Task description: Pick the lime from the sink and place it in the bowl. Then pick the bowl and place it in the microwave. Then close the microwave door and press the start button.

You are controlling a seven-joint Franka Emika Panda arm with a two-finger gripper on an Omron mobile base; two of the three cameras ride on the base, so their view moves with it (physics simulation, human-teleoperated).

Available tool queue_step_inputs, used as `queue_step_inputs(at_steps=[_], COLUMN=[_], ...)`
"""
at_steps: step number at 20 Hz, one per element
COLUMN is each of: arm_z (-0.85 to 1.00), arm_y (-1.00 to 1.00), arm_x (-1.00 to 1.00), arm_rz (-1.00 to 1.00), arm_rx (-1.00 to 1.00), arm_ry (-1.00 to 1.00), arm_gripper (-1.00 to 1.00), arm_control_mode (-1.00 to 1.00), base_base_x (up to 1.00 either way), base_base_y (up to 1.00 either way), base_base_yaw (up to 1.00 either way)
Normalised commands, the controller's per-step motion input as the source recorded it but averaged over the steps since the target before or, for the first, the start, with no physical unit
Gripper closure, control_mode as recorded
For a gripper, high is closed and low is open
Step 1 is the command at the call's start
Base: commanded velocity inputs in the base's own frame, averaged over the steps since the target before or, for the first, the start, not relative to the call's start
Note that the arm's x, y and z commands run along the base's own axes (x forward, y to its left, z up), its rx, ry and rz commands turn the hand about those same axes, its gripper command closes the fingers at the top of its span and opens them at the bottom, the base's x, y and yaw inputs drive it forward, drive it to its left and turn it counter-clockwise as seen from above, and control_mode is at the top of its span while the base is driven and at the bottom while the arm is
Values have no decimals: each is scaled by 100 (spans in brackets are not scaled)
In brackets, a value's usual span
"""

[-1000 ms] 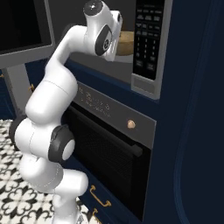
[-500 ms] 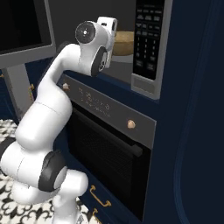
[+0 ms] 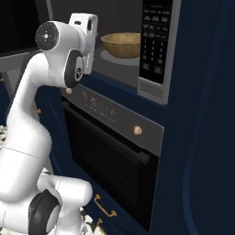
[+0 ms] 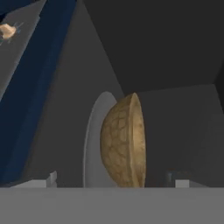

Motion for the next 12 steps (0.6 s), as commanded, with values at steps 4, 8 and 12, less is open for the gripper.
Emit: queue_step_inputs(at_steps=[4, 8, 12], arm_z=[15, 16, 0], arm_y=[54, 52, 39], arm_x=[-99, -88, -74], arm_rz=[-7, -1, -15], arm_rx=[-1, -15, 4], arm_ry=[-2, 0, 1], arm_gripper=[-100, -100, -100], arm_control_mode=[-100, -100, -100], base_base_x=[0, 0, 0], base_base_y=[0, 0, 0], base_base_yaw=[0, 0, 0])
